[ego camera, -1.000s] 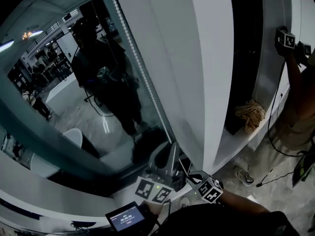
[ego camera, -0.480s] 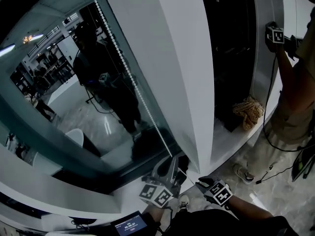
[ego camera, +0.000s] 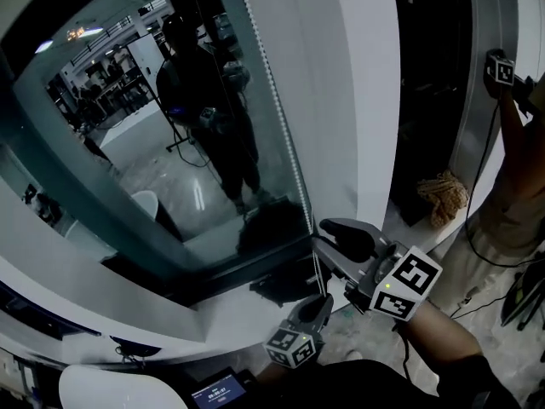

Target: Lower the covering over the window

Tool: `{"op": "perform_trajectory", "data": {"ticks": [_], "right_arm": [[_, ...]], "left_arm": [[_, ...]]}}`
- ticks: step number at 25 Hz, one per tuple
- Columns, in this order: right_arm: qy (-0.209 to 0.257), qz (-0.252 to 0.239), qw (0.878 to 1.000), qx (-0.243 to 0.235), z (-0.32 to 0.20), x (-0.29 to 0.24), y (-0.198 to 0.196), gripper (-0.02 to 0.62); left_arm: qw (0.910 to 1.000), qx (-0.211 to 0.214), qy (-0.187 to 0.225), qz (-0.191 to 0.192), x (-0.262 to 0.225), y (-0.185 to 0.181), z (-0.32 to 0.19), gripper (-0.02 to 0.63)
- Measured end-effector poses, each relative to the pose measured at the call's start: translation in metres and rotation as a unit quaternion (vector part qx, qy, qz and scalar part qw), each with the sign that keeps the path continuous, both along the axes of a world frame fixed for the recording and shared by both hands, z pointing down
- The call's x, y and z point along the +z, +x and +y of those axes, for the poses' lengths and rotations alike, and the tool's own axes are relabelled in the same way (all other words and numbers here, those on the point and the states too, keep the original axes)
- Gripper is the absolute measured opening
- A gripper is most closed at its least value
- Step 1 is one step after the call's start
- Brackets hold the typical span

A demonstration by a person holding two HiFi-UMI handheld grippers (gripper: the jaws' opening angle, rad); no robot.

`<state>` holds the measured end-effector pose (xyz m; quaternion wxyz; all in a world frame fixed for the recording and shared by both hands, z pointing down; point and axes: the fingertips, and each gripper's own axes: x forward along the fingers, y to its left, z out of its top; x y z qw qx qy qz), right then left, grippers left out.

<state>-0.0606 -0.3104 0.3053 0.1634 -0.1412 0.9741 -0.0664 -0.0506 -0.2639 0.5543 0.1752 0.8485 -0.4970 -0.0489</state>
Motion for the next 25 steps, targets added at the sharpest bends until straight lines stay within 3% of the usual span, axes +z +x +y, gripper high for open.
{"op": "perform_trajectory", "data": {"ticks": [5, 7, 8, 11, 15, 18, 21, 25], "right_arm": [[0.061, -0.029, 0.998, -0.017, 0.008, -0.098, -0.029, 0.105], [0.065, -0.015, 0.998, -0.021, 0.005, -0.113, -0.044, 0.083], [0.066, -0.009, 0.998, -0.021, 0.005, -0.116, -0.049, 0.023], [0.082, -0.012, 0.997, 0.005, 0.009, -0.113, -0.054, 0.015], [0.112, 0.061, 0.989, 0.073, 0.01, -0.057, -0.055, 0.014], [0.056, 0.122, 0.987, 0.083, 0.012, 0.022, -0.054, 0.014], [-0.021, 0.172, 0.981, 0.091, 0.021, 0.109, -0.057, 0.014], [-0.076, 0.218, 0.966, 0.115, 0.042, 0.182, -0.052, 0.014]], "left_arm": [[0.9996, 0.026, -0.013, 0.006, -0.002, -0.014, 0.023, 0.014], [0.9991, 0.037, -0.018, 0.013, -0.002, -0.018, 0.033, 0.014], [0.9988, 0.042, -0.02, 0.016, -0.003, -0.021, 0.038, 0.014], [0.9991, 0.035, -0.022, 0.006, 0.001, -0.041, 0.053, 0.015], [0.9994, -0.023, -0.017, -0.02, 0.015, -0.09, 0.069, 0.017], [0.9965, -0.078, 0.024, -0.019, 0.0, -0.124, 0.077, 0.017], [0.9893, -0.111, 0.082, -0.047, -0.033, -0.152, 0.086, 0.021], [0.986, -0.099, 0.124, -0.052, -0.077, -0.156, 0.085, 0.063]]}}
